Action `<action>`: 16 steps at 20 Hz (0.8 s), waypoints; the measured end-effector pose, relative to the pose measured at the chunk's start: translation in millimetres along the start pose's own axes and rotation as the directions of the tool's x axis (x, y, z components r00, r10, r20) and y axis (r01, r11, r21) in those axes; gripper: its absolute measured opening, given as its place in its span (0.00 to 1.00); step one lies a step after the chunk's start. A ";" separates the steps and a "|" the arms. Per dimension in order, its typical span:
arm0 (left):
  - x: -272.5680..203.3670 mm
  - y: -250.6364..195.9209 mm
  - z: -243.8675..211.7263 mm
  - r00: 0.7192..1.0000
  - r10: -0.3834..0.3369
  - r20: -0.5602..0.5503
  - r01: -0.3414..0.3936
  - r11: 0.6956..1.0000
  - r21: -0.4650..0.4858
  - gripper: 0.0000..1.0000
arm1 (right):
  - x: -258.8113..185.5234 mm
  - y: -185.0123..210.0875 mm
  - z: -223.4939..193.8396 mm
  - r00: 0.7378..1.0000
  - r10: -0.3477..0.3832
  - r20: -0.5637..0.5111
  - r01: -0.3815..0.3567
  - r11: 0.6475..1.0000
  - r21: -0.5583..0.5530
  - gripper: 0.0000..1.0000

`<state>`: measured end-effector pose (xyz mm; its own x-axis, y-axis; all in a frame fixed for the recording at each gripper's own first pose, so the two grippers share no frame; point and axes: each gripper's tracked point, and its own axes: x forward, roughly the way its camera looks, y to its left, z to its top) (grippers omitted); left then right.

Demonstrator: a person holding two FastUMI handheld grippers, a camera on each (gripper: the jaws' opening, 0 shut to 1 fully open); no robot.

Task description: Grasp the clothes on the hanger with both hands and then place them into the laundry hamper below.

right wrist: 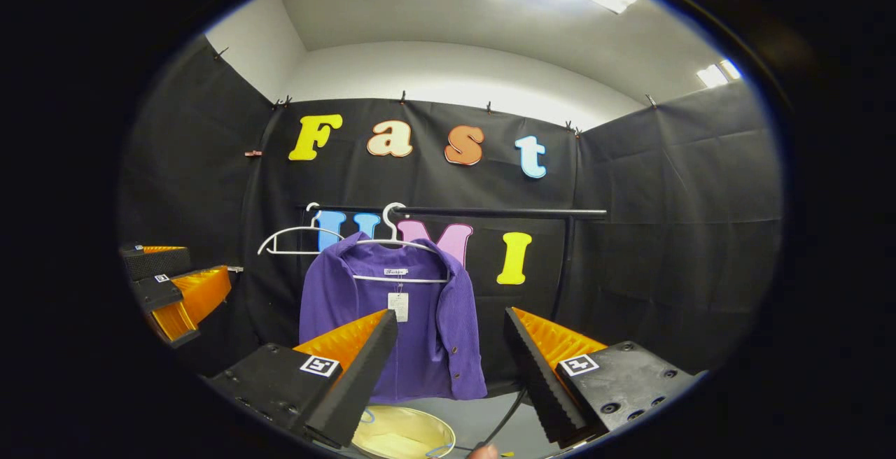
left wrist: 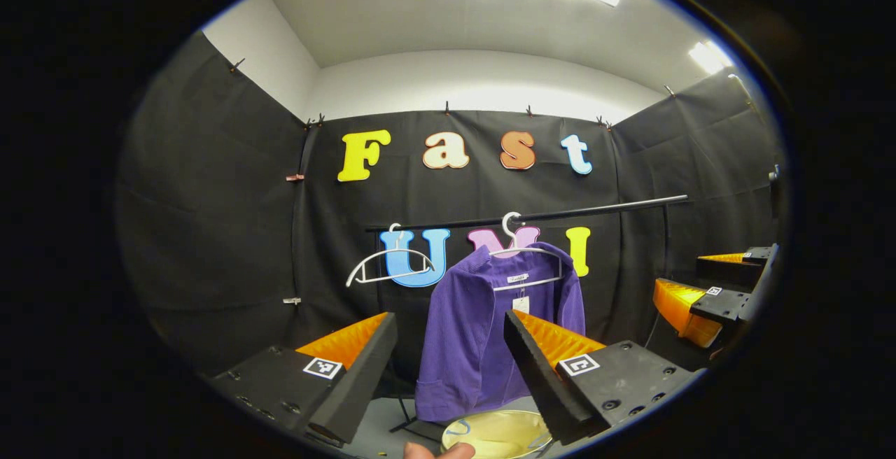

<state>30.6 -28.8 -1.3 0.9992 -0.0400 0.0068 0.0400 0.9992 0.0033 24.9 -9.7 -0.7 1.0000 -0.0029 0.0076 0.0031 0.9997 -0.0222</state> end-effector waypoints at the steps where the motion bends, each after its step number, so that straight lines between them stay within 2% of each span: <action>1: 9.3 -4.6 -1.0 1.000 -0.002 -0.001 0.002 1.000 0.003 0.96 | 7.7 -3.5 -1.2 1.000 -0.004 0.001 0.004 1.000 0.000 0.98; 7: 83.4 -42.1 -7.4 1.000 0.000 0.019 0.000 1.000 0.030 0.96 | 62.4 -22.0 -15.6 1.000 0.002 0.002 -0.002 1.000 0.010 0.98; 9: 115.3 -52.0 -12.9 0.999 0.022 0.024 -0.022 0.999 0.030 0.94 | 83.3 -28.6 -23.5 1.000 0.007 -0.006 -0.007 1.000 0.013 0.98; 13: 180.0 -67.5 -31.6 0.998 0.063 0.030 -0.064 0.997 0.046 0.99 | 124.5 -35.8 -41.7 0.999 0.032 -0.023 -0.032 0.999 0.026 0.98; 16: 220.7 -68.2 -53.8 0.993 0.121 0.014 -0.121 0.991 0.058 0.96 | 152.3 -36.5 -57.3 0.998 0.056 -0.038 -0.055 0.998 0.035 0.98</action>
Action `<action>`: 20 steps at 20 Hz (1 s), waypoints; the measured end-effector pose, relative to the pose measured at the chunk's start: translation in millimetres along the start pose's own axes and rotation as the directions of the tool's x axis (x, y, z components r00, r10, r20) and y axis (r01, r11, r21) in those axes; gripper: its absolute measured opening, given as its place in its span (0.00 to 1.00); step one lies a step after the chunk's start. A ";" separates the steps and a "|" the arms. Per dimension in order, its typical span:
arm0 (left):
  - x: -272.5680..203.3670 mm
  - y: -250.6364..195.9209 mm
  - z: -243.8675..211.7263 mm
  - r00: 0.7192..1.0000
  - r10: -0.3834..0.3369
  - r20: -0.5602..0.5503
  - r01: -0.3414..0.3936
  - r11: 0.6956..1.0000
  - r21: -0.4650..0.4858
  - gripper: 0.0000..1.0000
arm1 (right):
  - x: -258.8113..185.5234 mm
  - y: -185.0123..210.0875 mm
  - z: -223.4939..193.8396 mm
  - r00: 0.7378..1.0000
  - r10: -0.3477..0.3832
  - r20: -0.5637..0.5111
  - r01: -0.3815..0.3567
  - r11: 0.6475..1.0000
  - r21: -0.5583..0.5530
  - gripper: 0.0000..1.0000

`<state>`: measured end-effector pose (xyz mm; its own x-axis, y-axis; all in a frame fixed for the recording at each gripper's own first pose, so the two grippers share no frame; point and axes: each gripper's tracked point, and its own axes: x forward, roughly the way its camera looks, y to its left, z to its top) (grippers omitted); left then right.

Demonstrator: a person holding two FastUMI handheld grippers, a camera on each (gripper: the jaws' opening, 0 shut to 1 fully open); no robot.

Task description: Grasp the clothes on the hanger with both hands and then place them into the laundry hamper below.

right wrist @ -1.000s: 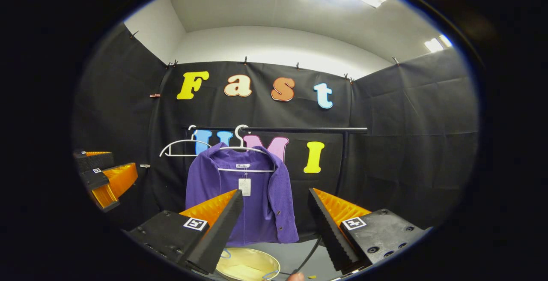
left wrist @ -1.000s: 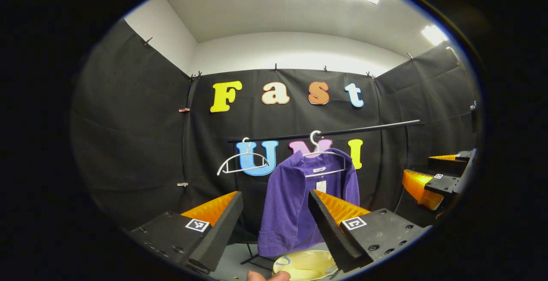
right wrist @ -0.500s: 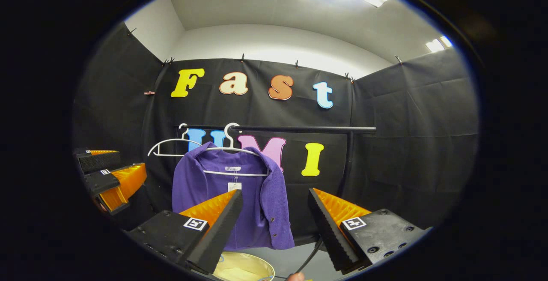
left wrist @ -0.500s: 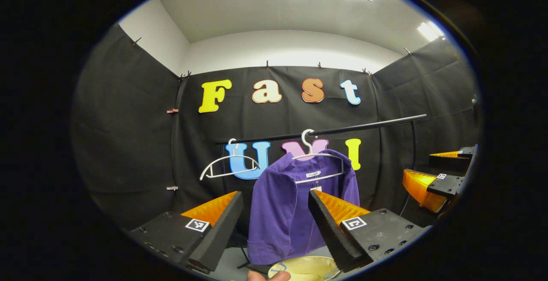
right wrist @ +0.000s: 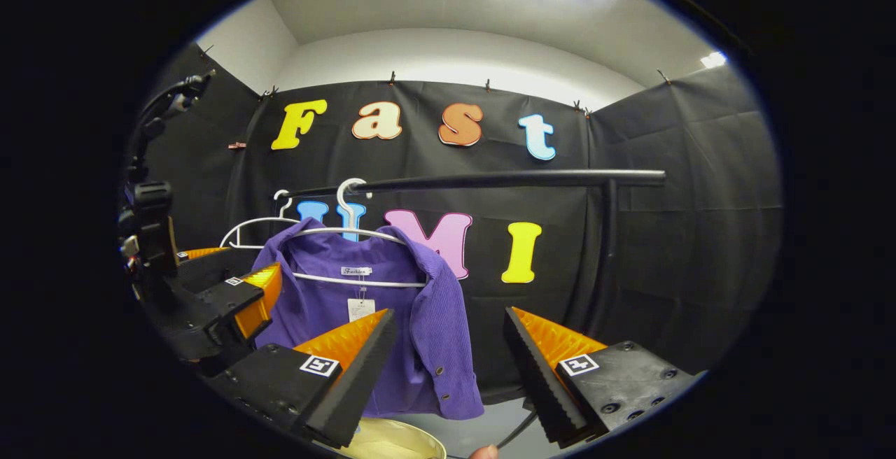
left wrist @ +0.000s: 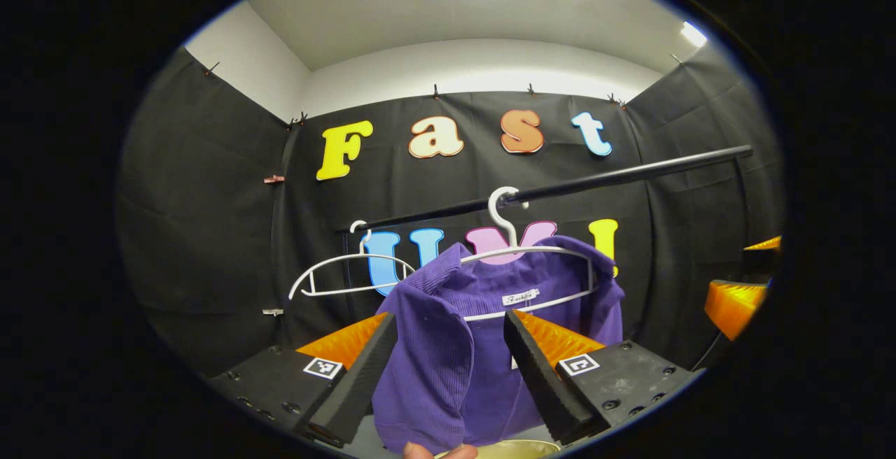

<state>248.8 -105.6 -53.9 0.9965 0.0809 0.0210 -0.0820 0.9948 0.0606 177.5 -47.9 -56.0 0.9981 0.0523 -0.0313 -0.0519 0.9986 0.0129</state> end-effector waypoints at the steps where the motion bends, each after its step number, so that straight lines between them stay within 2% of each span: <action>1: 11.8 -1.4 -7.6 1.000 0.024 -0.006 -0.024 1.000 0.009 0.96 | 8.3 0.4 -4.2 1.000 0.012 -0.002 -0.012 1.000 0.000 0.98; 4: 41.0 -8.5 -27.7 0.997 0.065 -0.028 -0.065 0.998 0.016 0.96 | 30.2 2.9 -14.5 0.999 0.042 0.001 -0.042 0.999 -0.004 0.98; 5: 49.2 -9.6 -34.5 0.996 0.075 -0.040 -0.074 0.997 0.021 0.99 | 35.9 3.3 -18.3 0.999 0.047 -0.003 -0.047 0.999 -0.002 0.99; 7: 63.8 -9.4 -44.7 0.994 0.093 -0.062 -0.091 0.995 0.038 0.94 | 46.7 5.1 -26.1 0.998 0.057 -0.010 -0.057 0.998 0.013 0.98; 8: 70.1 -7.8 -48.8 0.992 0.099 -0.073 -0.096 0.995 0.040 0.94 | 51.3 7.4 -28.5 0.998 0.067 -0.008 -0.067 0.998 0.022 0.98; 10: 77.2 -5.4 -51.7 0.992 0.101 -0.077 -0.098 0.994 0.039 0.79 | 63.8 16.0 -33.4 0.996 0.091 0.001 -0.091 0.995 0.033 0.98; 11: 78.5 -2.4 -50.4 0.992 0.100 -0.073 -0.097 0.994 0.040 0.59 | 72.1 20.2 -35.4 0.995 0.099 0.007 -0.099 0.995 0.031 0.98; 13: 77.2 5.4 -48.3 0.992 0.106 -0.070 -0.104 0.994 0.040 0.34 | 90.6 27.5 -39.7 0.994 0.103 0.020 -0.104 0.994 0.030 0.98; 15: 73.7 12.4 -48.3 0.991 0.115 -0.074 -0.113 0.993 0.040 0.22 | 111.1 44.1 -44.2 0.990 0.136 0.035 -0.138 0.989 0.057 0.98; 16: 73.4 14.2 -49.4 0.990 0.113 -0.079 -0.110 0.993 0.041 0.19 | 121.3 50.6 -46.4 0.988 0.147 0.042 -0.150 0.986 0.070 0.99; 17: 72.0 15.0 -49.0 0.991 0.108 -0.078 -0.106 0.994 0.035 0.09 | 132.8 53.1 -49.6 0.988 0.144 0.048 -0.148 0.985 0.084 0.98; 20: 67.4 18.1 -55.3 0.990 0.101 -0.096 -0.099 0.995 0.030 0.06 | 158.9 50.2 -62.9 0.994 0.100 0.035 -0.103 0.988 0.119 0.99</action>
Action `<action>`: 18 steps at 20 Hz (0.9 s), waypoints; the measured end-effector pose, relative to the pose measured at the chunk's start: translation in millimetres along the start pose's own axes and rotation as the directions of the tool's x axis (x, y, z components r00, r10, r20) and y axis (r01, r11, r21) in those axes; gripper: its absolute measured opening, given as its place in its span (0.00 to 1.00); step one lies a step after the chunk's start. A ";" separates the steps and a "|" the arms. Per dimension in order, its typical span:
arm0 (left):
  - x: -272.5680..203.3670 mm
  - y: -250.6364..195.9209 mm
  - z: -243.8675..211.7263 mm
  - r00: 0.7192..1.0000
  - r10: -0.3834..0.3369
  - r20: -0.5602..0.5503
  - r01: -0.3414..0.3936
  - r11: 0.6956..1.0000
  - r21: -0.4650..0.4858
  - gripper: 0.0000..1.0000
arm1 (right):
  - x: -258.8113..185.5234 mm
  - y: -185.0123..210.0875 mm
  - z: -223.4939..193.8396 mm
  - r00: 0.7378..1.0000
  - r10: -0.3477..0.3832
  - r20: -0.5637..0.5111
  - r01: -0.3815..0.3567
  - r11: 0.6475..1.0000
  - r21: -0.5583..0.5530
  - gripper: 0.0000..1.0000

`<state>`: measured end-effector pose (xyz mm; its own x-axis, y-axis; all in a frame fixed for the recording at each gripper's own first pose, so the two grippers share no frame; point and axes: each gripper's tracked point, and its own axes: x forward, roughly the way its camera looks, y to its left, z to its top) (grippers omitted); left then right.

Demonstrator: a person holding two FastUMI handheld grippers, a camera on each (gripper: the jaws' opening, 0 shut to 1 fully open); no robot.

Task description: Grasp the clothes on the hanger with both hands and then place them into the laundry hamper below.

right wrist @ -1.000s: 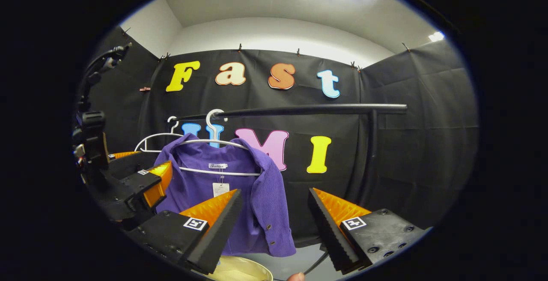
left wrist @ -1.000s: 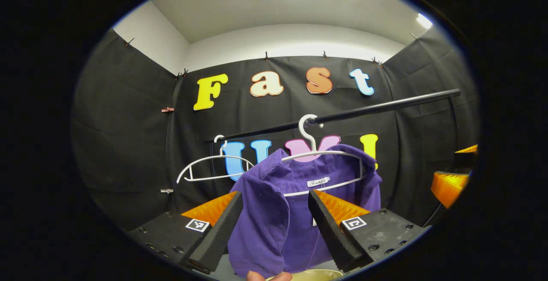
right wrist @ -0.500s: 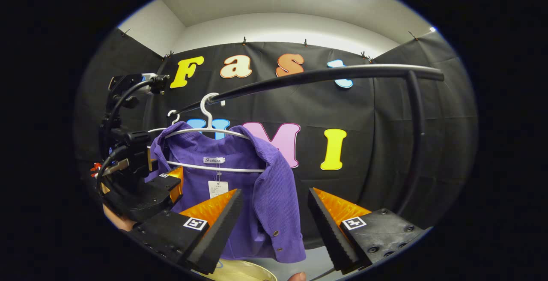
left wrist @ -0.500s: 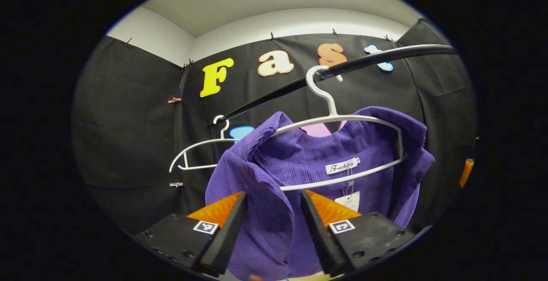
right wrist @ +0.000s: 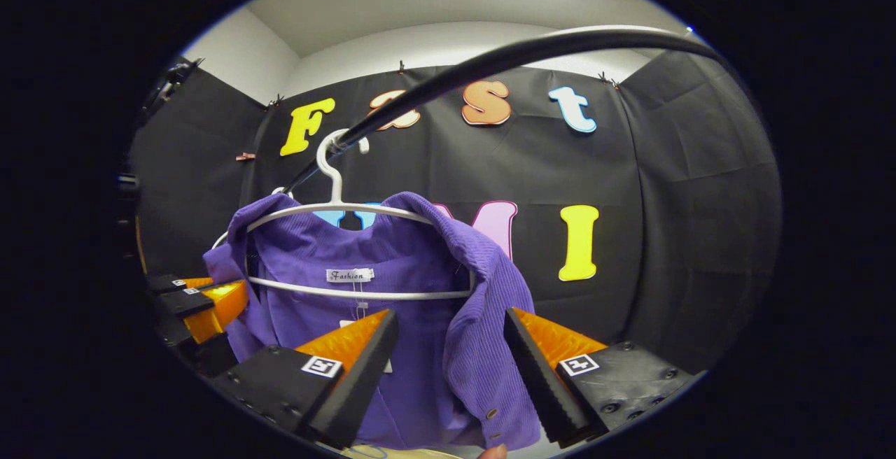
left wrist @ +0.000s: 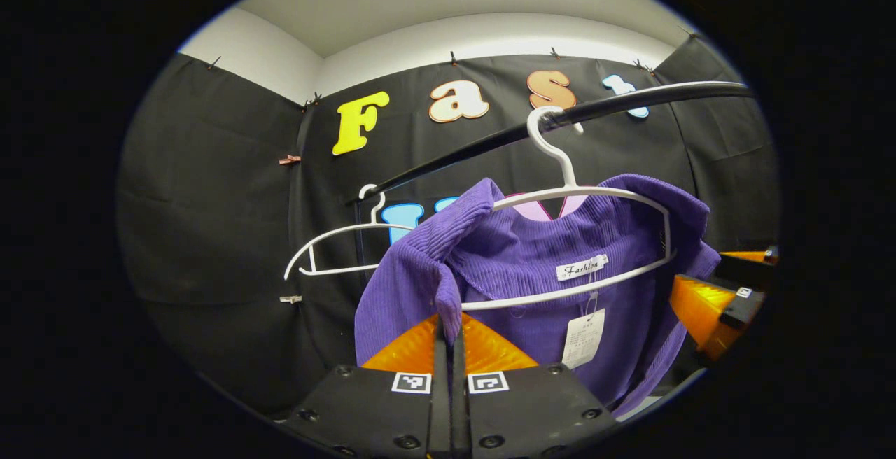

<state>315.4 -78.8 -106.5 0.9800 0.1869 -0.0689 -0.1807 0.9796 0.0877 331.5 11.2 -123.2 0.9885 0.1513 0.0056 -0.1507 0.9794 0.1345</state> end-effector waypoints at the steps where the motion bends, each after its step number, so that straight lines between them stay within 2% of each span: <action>1: -0.5 1.0 -0.6 1.000 0.002 -0.003 -0.002 1.000 0.006 0.05 | 10.8 0.6 -4.3 1.000 0.000 -0.004 0.000 1.000 0.009 0.89; 2: -1.2 1.4 -2.3 1.000 0.000 -0.005 0.000 1.000 0.013 0.05 | 17.2 2.4 -5.8 1.000 0.011 -0.008 -0.011 1.000 0.027 0.80; 5: -0.1 -4.9 0.3 1.000 -0.015 0.005 0.014 0.999 0.044 0.05 | 28.5 -1.9 -21.4 0.997 0.015 -0.076 -0.009 0.996 0.084 0.36; 7: 2.8 -8.7 0.9 0.999 -0.036 0.009 0.035 0.998 0.045 0.05 | 30.0 5.0 -26.8 0.991 0.071 -0.113 -0.049 0.982 0.180 0.07; 9: 8.0 -4.2 2.8 1.000 -0.029 0.008 0.029 0.999 0.041 0.05 | 32.2 9.4 -29.5 0.983 0.132 -0.130 -0.091 0.955 0.281 0.07; 10: 9.6 -0.8 1.3 1.000 -0.023 -0.005 0.023 0.999 0.037 0.04 | 21.2 0.1 -14.9 0.982 0.140 -0.130 -0.093 0.946 0.311 0.07; 12: 12.7 2.4 0.7 0.999 -0.026 -0.023 0.027 0.999 0.028 0.05 | 30.9 -8.2 -21.3 0.980 0.140 -0.139 -0.089 0.943 0.321 0.04; 14: 15.4 13.2 6.0 1.000 -0.012 -0.024 0.012 1.000 0.008 0.05 | 30.7 -23.7 -12.9 0.984 0.095 -0.149 -0.042 0.944 0.328 0.05; 18: 24.6 31.0 16.1 0.999 0.003 -0.042 -0.004 1.000 -0.015 0.06 | 42.0 -64.9 -18.5 0.984 -0.030 -0.178 0.079 0.960 0.270 0.04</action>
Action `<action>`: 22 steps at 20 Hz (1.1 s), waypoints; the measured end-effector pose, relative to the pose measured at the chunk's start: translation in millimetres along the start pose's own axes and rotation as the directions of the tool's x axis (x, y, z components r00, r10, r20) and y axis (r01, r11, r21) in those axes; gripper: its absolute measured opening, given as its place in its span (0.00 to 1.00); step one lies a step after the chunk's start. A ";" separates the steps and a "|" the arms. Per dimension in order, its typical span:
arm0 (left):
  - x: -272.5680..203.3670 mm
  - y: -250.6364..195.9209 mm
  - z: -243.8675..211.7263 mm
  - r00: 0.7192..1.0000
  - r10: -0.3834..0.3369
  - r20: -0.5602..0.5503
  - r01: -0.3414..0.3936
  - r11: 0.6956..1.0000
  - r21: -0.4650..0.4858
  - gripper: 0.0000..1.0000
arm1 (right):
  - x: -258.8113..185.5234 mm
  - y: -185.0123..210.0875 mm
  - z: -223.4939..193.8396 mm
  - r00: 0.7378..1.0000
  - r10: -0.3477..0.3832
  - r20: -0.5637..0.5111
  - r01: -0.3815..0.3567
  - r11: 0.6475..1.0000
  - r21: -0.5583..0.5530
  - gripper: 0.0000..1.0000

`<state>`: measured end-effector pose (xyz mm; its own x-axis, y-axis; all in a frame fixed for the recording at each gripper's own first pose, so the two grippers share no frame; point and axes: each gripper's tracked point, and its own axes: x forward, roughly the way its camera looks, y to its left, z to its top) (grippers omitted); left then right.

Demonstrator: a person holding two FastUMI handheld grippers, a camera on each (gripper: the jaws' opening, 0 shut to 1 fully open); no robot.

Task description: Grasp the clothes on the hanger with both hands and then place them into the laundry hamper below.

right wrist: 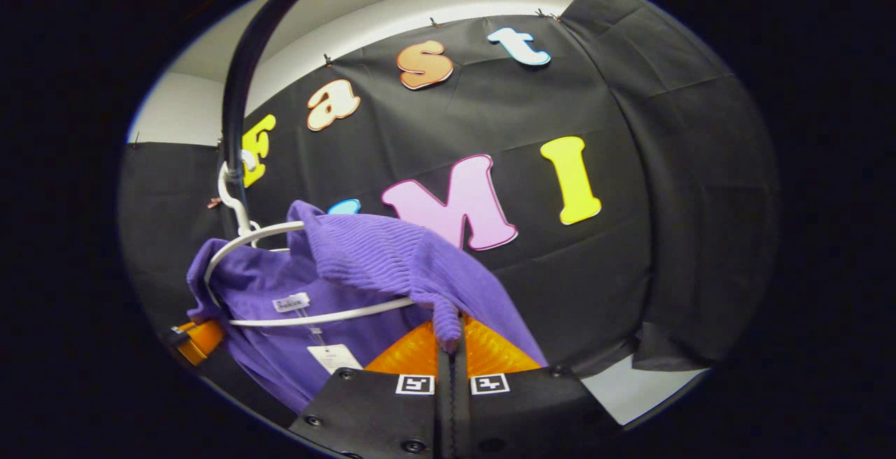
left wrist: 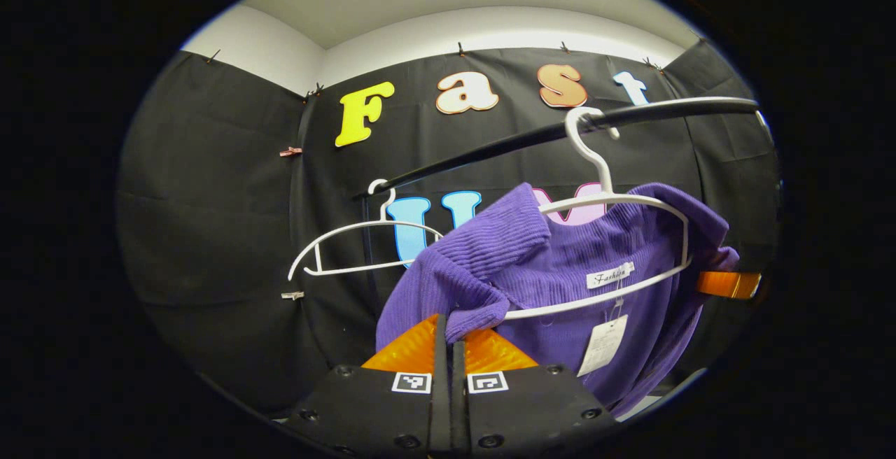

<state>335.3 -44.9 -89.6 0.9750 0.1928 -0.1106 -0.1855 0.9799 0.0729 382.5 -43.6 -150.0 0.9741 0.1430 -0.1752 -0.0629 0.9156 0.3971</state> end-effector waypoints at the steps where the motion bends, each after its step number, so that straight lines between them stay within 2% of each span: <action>1: 2.9 3.3 1.9 1.000 0.004 -0.007 -0.004 1.000 0.007 0.05 | 6.5 -10.8 4.1 1.000 -0.017 0.015 0.017 1.000 0.020 0.04; 5: 6.5 11.6 7.0 1.000 -0.004 -0.020 0.004 1.000 0.011 0.05 | 33.6 -22.5 16.1 0.998 -0.034 0.045 0.031 0.997 0.075 0.04; 8: 12.6 17.1 14.7 1.000 -0.001 -0.017 0.001 1.000 0.002 0.05 | 37.8 -31.3 55.2 0.982 -0.058 0.179 0.042 0.995 0.089 0.04; 9: 15.6 18.1 16.9 1.000 -0.002 -0.018 0.002 1.000 0.003 0.05 | 40.7 -35.7 65.5 0.974 -0.070 0.215 0.051 0.994 0.097 0.00; 10: 16.0 19.1 15.6 1.000 -0.004 -0.018 0.005 1.000 0.007 0.05 | 45.3 -42.5 72.3 0.968 -0.087 0.234 0.064 0.993 0.104 0.00; 11: 16.9 18.8 14.6 1.000 -0.009 -0.022 0.009 1.000 0.010 0.05 | 51.4 -48.1 71.3 0.968 -0.100 0.231 0.077 0.991 0.106 0.04; 13: 22.5 16.8 11.0 0.999 -0.014 -0.036 0.015 1.000 0.012 0.05 | 65.9 -58.2 58.2 0.974 -0.127 0.187 0.112 0.990 0.086 0.04; 17: 31.7 27.3 -12.0 0.995 -0.001 -0.098 0.001 1.000 -0.002 0.05 | 73.5 -59.4 -15.5 0.992 -0.123 0.002 0.123 0.988 0.094 0.04; 19: 32.0 45.4 -26.9 0.992 0.029 -0.119 -0.030 1.000 -0.003 0.05 | 61.2 -46.0 -46.8 0.995 -0.086 -0.051 0.091 0.991 0.101 0.04; 22: 26.4 61.1 -61.0 0.981 0.053 -0.186 -0.052 0.999 0.008 0.05 | 35.4 -16.9 -73.5 0.996 0.000 -0.091 0.006 0.998 0.068 0.04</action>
<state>342.2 23.1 -148.5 0.9240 0.2505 -0.2890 -0.2354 0.9680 0.0867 402.0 -26.4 -229.2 0.9504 0.1765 -0.2561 -0.0420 0.8887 0.4565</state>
